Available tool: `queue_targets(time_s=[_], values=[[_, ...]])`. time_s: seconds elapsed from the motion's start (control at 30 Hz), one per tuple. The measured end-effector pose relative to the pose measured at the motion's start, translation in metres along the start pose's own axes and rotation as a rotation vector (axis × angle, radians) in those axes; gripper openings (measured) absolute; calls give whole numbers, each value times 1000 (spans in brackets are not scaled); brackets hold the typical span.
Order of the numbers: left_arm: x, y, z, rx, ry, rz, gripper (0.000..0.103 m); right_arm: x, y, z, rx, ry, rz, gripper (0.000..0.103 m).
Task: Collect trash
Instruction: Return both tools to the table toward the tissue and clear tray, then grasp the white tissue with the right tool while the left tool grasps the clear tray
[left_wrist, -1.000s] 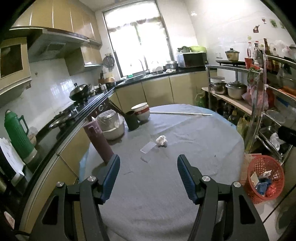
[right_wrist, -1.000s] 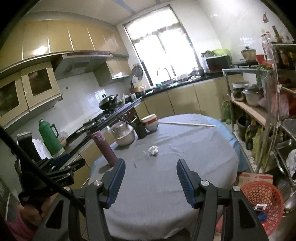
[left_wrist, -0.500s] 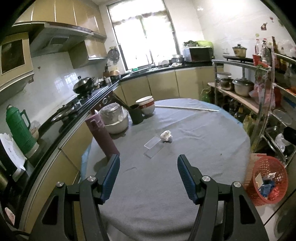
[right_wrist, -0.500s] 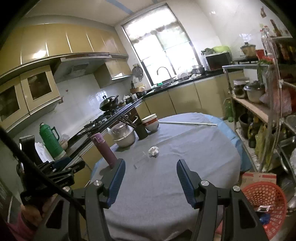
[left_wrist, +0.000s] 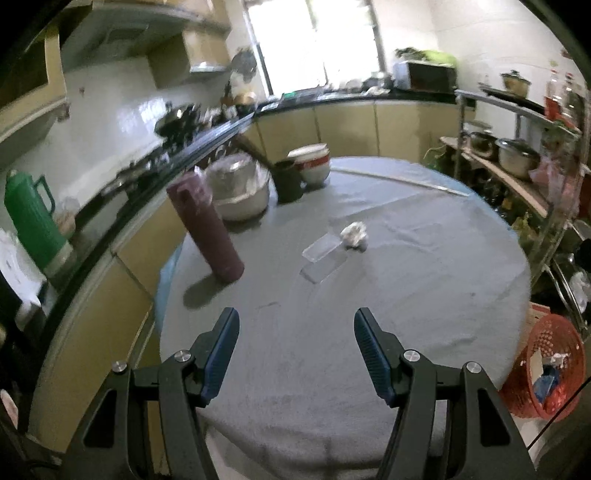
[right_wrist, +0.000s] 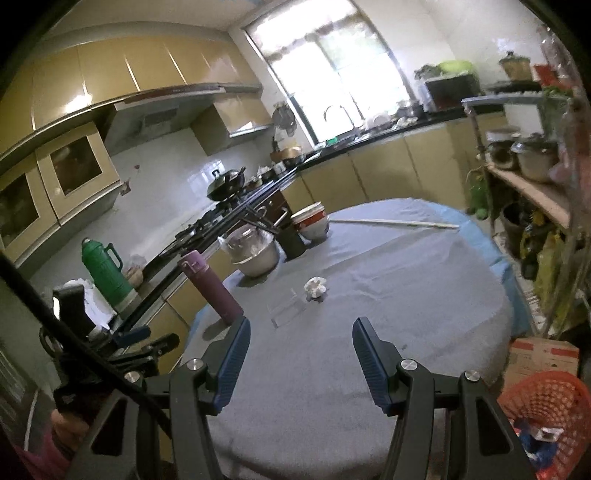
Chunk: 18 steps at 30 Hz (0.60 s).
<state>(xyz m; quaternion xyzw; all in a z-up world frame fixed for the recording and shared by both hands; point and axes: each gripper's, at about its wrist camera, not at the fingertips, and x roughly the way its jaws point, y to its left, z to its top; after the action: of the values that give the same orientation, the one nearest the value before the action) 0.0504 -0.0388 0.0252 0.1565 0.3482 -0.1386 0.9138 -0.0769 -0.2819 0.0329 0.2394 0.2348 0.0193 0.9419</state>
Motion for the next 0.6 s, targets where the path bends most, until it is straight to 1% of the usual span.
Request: queue_targets(time_s=[0.17,0.3,0.47,0.6], values=[[36,19,2,-56,78,23,65,53,-12,12,40,86,30,62],[57,32,4,-76,108,35,66,104,-16,22,82,160,66,62],[84,41,5,-95,151,39,66,157,-8,31,53,215,68,62],[103,42,5,-86,180,33,65,208,-8,39,50,262,55,62]])
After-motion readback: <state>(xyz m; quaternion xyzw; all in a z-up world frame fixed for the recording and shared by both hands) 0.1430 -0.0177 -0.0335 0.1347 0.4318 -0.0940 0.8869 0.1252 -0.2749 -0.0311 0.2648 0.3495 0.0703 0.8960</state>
